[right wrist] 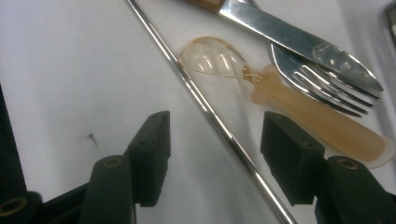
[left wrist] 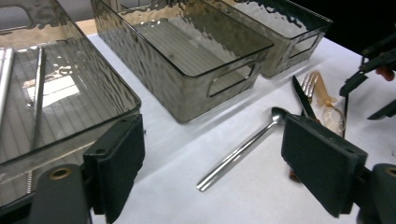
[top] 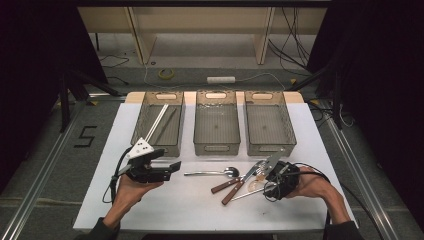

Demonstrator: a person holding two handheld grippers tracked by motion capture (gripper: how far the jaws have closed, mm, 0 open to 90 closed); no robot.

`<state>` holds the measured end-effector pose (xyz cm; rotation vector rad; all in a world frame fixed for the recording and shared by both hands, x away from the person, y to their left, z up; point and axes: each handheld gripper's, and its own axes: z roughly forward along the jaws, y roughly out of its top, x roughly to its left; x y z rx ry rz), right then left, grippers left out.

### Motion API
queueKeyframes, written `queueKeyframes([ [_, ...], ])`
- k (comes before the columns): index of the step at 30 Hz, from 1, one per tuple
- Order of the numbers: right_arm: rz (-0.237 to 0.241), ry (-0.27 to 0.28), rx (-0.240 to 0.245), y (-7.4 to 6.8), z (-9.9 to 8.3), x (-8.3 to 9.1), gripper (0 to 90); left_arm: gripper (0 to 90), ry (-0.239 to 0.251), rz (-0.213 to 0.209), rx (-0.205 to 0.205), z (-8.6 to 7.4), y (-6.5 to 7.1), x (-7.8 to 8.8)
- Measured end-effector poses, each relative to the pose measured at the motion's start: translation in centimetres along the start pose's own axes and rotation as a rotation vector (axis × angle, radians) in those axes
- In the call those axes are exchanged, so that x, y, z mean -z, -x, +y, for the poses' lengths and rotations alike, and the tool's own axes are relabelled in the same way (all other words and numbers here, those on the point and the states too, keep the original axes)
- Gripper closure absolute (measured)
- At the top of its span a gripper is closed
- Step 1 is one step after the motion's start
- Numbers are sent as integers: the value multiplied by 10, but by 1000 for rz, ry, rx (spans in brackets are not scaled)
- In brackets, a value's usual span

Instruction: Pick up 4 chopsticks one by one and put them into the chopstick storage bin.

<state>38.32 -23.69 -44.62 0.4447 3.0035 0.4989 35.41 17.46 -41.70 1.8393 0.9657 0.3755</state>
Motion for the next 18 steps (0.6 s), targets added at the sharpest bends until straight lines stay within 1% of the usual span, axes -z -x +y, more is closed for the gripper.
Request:
queueKeyframes([
  [1, 3, -10, 8, 1, 0, -1, 454, 206, 6, 1, -4, -2, 1, 1],
  [3, 14, -27, 6, 1, 1, -2, 469, 204, 7, 5, -16, -4, 3, 3],
  [5, 18, -40, 16, 3, 1, -3, 472, 204, 11, 4, -12, -7, 5, 5],
  [6, 12, -33, 23, 4, 1, -4, 476, 204, 9, 2, -11, -8, 6, 5],
  [7, 13, -43, 10, 3, 2, -4, 483, 204, 6, -1, -10, -9, 7, 5],
  [8, 14, -48, 18, 4, 2, -4, 489, 203, 3, -3, -12, -10, 8, 5],
  [9, 18, -49, 17, 4, 2, -4, 494, 201, 0, -6, -10, -11, 9, 5],
  [10, 21, -48, 13, 4, 3, -5, 498, 201, 3, -6, -7, -12, 10, 5],
  [12, 24, -57, 27, 5, 3, -5, 510, 198, 3, -7, -14, -13, 12, 5],
  [14, 25, -63, 12, 5, 4, -5, 519, 195, 3, -1, -24, -14, 14, 6],
  [17, 31, -60, 29, 7, 4, -5, 535, 193, 9, -6, -21, -16, 16, 8],
  [18, 31, -56, 26, 8, 3, -6, 536, 193, 12, -8, -19, -16, 16, 8],
])
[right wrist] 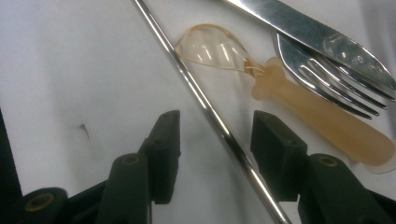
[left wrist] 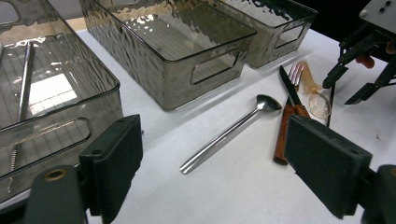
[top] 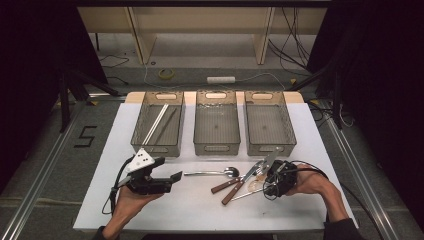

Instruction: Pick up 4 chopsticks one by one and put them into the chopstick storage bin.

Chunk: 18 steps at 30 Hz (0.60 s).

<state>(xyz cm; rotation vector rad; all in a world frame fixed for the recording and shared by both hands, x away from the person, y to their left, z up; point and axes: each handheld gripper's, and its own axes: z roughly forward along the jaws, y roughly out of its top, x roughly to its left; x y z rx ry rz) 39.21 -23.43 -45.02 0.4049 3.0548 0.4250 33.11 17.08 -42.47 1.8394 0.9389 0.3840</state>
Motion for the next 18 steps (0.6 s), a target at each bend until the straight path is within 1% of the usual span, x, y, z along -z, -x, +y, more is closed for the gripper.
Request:
queueKeyframes([
  [1, 3, -18, -3, 0, 0, 0, 537, 193, -2, -5, 0, 0, 1, 1],
  [3, 10, -21, -3, 1, 0, -2, 548, 193, 7, -10, -4, -1, 2, 1],
  [4, 13, -32, -6, 1, 0, -2, 554, 193, 6, -12, -8, -1, 3, 1],
  [6, 13, -25, 16, 3, 0, -4, 558, 192, 7, -11, -18, -2, 4, 0],
  [9, 22, -50, -6, 2, 0, -4, 558, 192, 10, -7, -31, -2, 5, 0],
  [12, 22, -48, -8, 3, 0, -4, 566, 192, 16, -13, -26, -3, 6, -1],
  [18, 28, -43, -9, 5, 0, -4, 577, 189, 8, -13, -33, -3, 7, -2],
])
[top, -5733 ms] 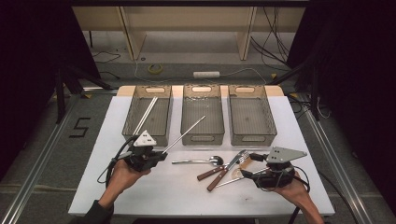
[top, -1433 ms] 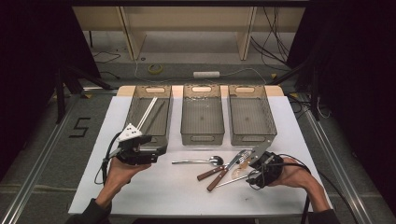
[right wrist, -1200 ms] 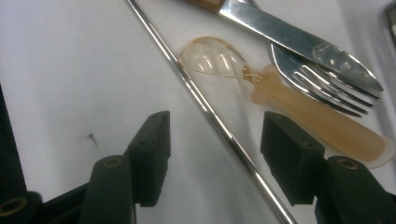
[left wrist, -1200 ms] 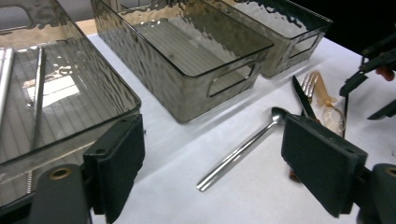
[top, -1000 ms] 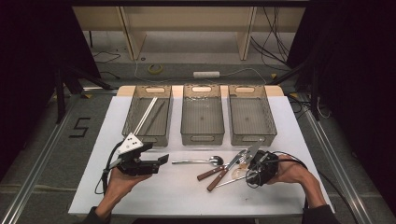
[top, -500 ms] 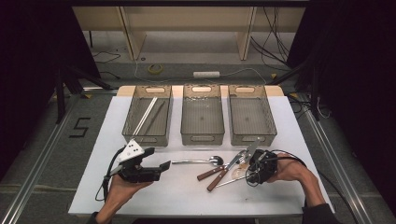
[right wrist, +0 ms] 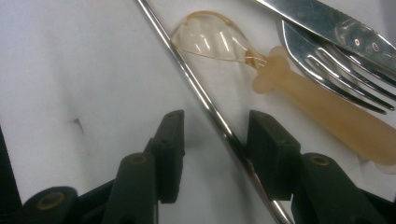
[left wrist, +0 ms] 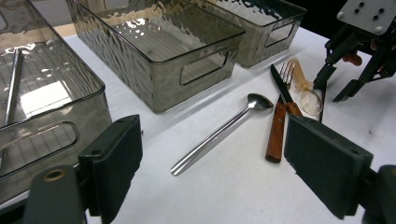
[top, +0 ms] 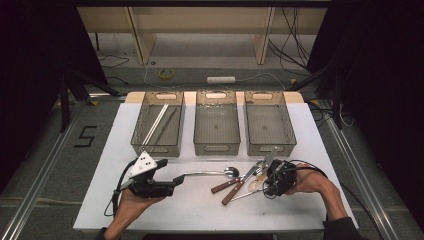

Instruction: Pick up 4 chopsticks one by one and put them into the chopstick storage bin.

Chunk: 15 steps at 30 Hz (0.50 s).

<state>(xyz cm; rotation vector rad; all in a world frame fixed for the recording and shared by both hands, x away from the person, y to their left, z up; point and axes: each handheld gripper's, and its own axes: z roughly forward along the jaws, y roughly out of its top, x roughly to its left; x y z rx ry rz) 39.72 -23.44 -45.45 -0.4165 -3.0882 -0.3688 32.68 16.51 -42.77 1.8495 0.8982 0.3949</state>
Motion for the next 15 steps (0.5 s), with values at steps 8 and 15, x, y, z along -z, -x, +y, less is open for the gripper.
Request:
queueKeyframes([
  [8, -9, -28, 17, 0, 3, 0, 594, 190, -3, 1, -7, 0, 0, -1],
  [15, -28, -38, 21, -1, 5, 0, 624, 189, -3, 3, -14, 0, 1, -1],
])
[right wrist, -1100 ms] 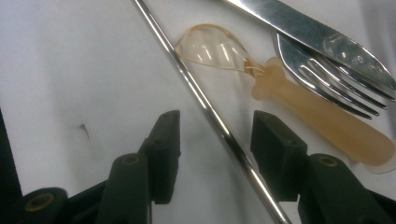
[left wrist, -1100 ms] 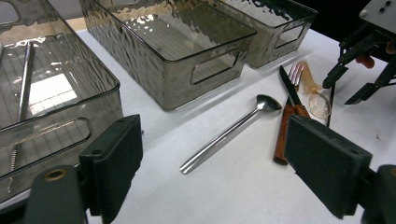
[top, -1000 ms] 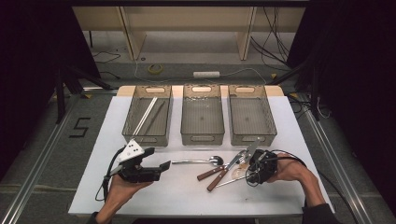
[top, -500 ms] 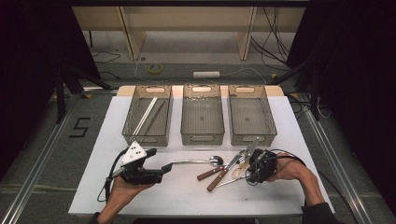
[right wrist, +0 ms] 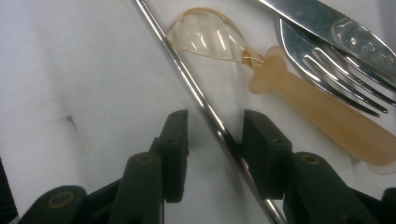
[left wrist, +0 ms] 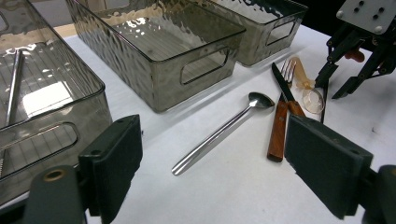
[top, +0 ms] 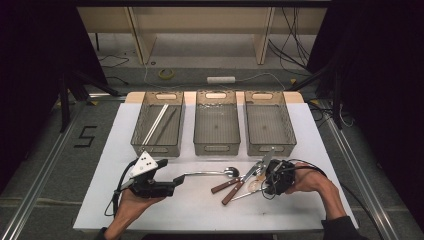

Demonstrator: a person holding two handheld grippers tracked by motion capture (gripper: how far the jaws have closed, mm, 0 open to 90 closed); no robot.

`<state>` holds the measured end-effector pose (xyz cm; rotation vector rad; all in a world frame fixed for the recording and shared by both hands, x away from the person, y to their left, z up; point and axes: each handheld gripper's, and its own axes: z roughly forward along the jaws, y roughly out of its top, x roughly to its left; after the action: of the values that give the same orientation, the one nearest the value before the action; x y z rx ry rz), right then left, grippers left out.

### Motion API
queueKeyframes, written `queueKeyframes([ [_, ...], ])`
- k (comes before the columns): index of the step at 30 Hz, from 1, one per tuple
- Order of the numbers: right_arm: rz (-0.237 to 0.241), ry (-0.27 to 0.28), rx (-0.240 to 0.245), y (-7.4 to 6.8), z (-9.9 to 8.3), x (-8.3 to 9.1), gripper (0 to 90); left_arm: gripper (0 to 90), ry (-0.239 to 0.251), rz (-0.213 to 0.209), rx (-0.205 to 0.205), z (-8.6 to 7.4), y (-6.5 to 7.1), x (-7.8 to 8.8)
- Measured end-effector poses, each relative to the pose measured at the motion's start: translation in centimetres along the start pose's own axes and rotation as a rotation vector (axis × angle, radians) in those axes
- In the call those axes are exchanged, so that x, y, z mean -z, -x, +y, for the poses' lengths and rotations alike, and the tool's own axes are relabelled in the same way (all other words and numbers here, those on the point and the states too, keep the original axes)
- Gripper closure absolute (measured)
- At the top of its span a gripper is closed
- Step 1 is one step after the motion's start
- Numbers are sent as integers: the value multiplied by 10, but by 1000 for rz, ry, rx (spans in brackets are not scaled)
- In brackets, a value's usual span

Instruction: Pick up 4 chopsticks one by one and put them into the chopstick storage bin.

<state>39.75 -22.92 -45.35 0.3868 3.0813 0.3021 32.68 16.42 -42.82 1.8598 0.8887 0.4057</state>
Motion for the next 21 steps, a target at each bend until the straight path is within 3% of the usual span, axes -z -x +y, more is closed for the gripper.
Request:
queueKeyframes([
  [21, 14, -75, 109, -20, -4, 3, 791, 192, -11, -5, -21, 0, 4, -2],
])
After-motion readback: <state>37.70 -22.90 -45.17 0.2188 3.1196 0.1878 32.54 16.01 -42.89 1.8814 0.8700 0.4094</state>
